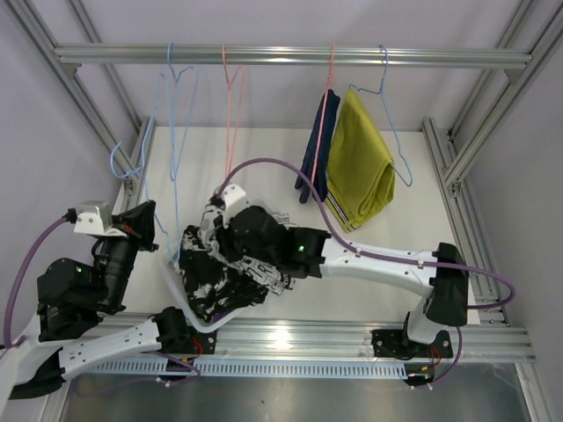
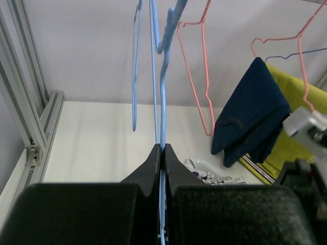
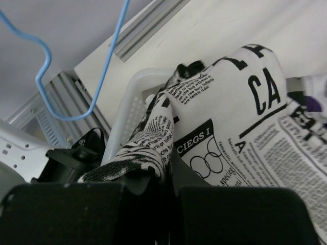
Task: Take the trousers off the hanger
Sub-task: Place the trousers in the bin.
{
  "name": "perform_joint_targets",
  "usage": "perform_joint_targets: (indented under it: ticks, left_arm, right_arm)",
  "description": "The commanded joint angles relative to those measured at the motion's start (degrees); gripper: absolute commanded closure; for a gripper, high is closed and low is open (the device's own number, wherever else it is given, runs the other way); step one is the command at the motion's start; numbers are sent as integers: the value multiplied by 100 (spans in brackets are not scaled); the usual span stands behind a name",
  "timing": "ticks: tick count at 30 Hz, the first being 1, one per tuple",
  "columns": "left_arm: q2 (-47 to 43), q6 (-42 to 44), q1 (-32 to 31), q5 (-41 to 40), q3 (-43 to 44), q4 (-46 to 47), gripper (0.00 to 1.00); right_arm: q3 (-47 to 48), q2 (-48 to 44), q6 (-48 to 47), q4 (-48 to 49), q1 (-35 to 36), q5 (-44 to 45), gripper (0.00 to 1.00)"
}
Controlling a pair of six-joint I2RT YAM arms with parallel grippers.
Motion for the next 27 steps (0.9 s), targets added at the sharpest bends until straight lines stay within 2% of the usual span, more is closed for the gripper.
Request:
perform_joint_targets:
  ticks: [1, 18, 22, 27]
  left_arm:
    - [-88, 82, -34, -169, -66, 133, 100]
    - [-334, 153, -34, -319, -506, 484, 100]
    - [-431, 223, -34, -371, -620, 537, 100]
    - [-536, 109, -34, -363, -734, 440, 100]
  right_arm:
    - [521, 184, 113, 414, 294, -128, 100]
    - [337, 1362, 666, 967, 751, -646, 100]
    - [4, 1626, 842, 1170, 874, -681, 100]
    - [-892, 1925, 1404, 1994, 910, -857, 100]
